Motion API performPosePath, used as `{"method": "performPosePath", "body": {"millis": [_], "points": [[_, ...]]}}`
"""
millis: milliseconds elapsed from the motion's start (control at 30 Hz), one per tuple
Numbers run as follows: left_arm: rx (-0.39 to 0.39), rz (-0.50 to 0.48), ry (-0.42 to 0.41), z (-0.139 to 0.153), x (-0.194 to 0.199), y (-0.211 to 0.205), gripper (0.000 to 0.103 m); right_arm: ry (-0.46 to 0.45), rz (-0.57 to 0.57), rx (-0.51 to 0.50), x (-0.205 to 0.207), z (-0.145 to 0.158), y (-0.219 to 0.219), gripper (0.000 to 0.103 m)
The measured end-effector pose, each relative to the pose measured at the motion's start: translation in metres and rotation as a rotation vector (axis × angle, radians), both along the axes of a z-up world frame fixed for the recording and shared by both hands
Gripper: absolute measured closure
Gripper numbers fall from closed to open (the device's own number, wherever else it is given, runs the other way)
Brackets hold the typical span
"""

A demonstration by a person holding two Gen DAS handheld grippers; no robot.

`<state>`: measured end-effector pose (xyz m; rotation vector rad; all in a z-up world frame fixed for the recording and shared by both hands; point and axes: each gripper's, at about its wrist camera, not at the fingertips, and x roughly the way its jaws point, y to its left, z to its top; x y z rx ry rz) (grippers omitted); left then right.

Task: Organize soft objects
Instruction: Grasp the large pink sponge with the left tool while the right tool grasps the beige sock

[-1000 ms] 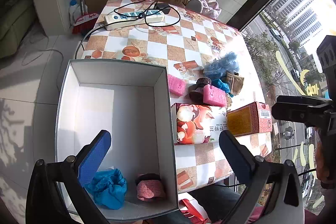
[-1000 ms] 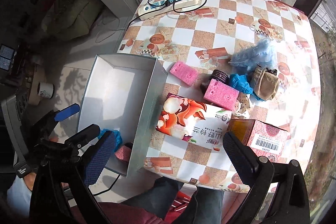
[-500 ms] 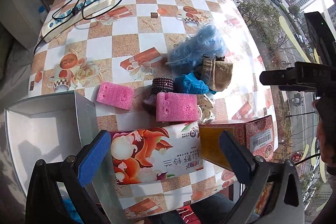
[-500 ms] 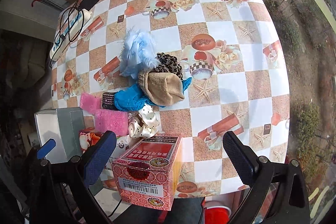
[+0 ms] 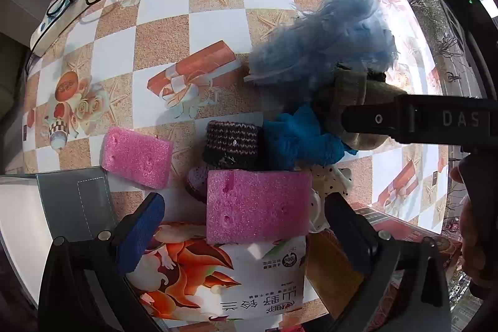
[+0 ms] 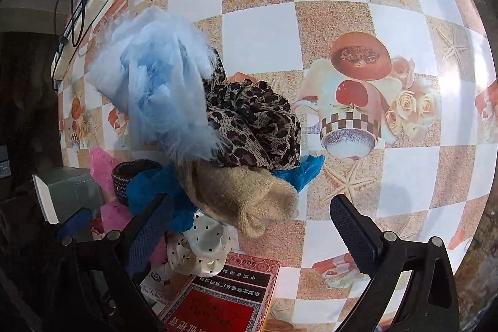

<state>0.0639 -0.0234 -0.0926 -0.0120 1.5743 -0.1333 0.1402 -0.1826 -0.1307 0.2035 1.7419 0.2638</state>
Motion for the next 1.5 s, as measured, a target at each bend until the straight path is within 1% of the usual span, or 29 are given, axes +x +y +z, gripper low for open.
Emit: {"method": "performPosePath", "body": {"millis": [33, 67, 100, 133, 167, 200, 233, 267, 333, 400, 500, 533, 567, 633, 700, 733, 767, 800, 833, 867, 900, 967, 1067, 1100, 1133, 1167, 1200, 1300, 1500], "points": [[0.012, 0.004, 0.011, -0.003, 0.0, -0.001, 0.0, -0.001, 0.0, 0.009, 0.0, -0.001, 0.0, 0.002], [0.024, 0.011, 0.016, -0.005, 0.001, -0.001, 0.001, -0.006, 0.002, 0.015, -0.001, -0.001, 0.0, 0.01], [0.03, 0.018, 0.019, -0.007, 0.002, -0.001, 0.006, -0.008, 0.007, 0.016, 0.0, -0.001, 0.0, 0.019], [0.033, 0.021, 0.023, -0.008, 0.003, -0.001, 0.015, -0.004, 0.014, 0.011, 0.0, -0.002, 0.0, 0.04], [0.035, 0.025, 0.031, -0.009, 0.003, -0.001, 0.019, 0.005, 0.015, 0.014, 0.0, -0.002, -0.001, 0.051], [0.032, 0.028, 0.039, -0.009, 0.003, 0.0, 0.029, 0.007, 0.011, 0.022, -0.001, -0.001, -0.003, 0.054], [0.029, 0.026, 0.042, -0.009, 0.002, 0.001, 0.03, 0.001, 0.003, 0.038, -0.003, 0.001, -0.005, 0.06], [0.027, 0.022, 0.035, -0.008, 0.001, 0.002, 0.03, -0.009, -0.005, 0.048, -0.005, 0.004, -0.007, 0.069], [0.014, 0.012, 0.012, -0.001, -0.002, 0.004, 0.03, -0.028, -0.023, 0.065, -0.008, 0.013, -0.013, 0.07], [-0.005, 0.003, -0.022, 0.009, -0.007, 0.008, 0.03, -0.049, -0.041, 0.088, -0.012, 0.024, -0.021, 0.076], [-0.001, -0.008, -0.075, 0.025, -0.014, 0.014, 0.03, -0.082, -0.067, 0.104, -0.017, 0.037, -0.03, 0.077], [-0.004, -0.004, -0.088, 0.029, -0.015, 0.017, 0.03, -0.087, -0.076, 0.109, -0.018, 0.04, -0.033, 0.081], [-0.008, 0.001, -0.098, 0.033, -0.017, 0.02, 0.03, -0.089, -0.083, 0.115, -0.019, 0.043, -0.035, 0.082], [-0.019, 0.011, -0.112, 0.041, -0.017, 0.022, 0.03, -0.101, -0.096, 0.12, -0.022, 0.049, -0.038, 0.082], [-0.023, 0.02, -0.121, 0.046, -0.015, 0.026, 0.03, -0.101, -0.085, 0.117, -0.024, 0.049, -0.035, 0.082], [-0.023, 0.023, -0.125, 0.048, -0.015, 0.027, 0.03, -0.093, -0.076, 0.105, -0.024, 0.045, -0.032, 0.078], [-0.022, 0.026, -0.128, 0.049, -0.012, 0.024, 0.03, -0.082, -0.074, 0.075, -0.024, 0.04, -0.029, 0.066], [-0.023, 0.028, -0.131, 0.049, -0.014, 0.025, 0.03, -0.081, -0.074, 0.045, -0.023, 0.037, -0.03, 0.053], [-0.023, 0.029, -0.133, 0.05, -0.015, 0.025, 0.03, -0.094, -0.073, 0.028, -0.023, 0.033, -0.029, 0.025], [-0.023, 0.029, -0.136, 0.052, -0.017, 0.026, 0.03, -0.113, -0.065, 0.022, -0.022, 0.031, -0.029, 0.019], [-0.02, 0.027, -0.139, 0.052, -0.019, 0.025, 0.03, -0.115, -0.049, 0.007, -0.021, 0.028, -0.028, 0.019], [-0.013, 0.022, -0.144, 0.054, -0.022, 0.026, 0.03, -0.084, -0.03, 0.004, -0.017, 0.015, -0.025, 0.019], [-0.007, 0.026, -0.145, 0.055, -0.027, 0.027, 0.03, -0.045, -0.051, 0.044, -0.015, 0.0, -0.024, 0.019], [-0.005, 0.027, -0.145, 0.055, -0.027, 0.027, 0.03, -0.038, -0.05, 0.053, -0.015, -0.002, -0.022, 0.02], [-0.001, 0.028, -0.147, 0.056, -0.029, 0.027, 0.03, -0.032, -0.045, 0.063, -0.017, -0.003, -0.02, 0.037], [0.001, 0.027, -0.15, 0.057, -0.03, 0.027, 0.03, -0.019, -0.035, 0.075, -0.019, -0.004, -0.017, 0.07], [0.004, 0.025, -0.153, 0.058, -0.031, 0.027, 0.03, -0.002, -0.021, 0.074, -0.021, -0.005, -0.014, 0.081], [0.018, 0.018, -0.165, 0.062, -0.033, 0.027, 0.03, -0.041, -0.013, 0.073, -0.03, 0.01, -0.011, 0.085], [0.021, 0.027, -0.19, 0.076, -0.042, 0.032, 0.03, -0.138, -0.046, 0.091, -0.044, 0.059, -0.022, 0.085]]}}
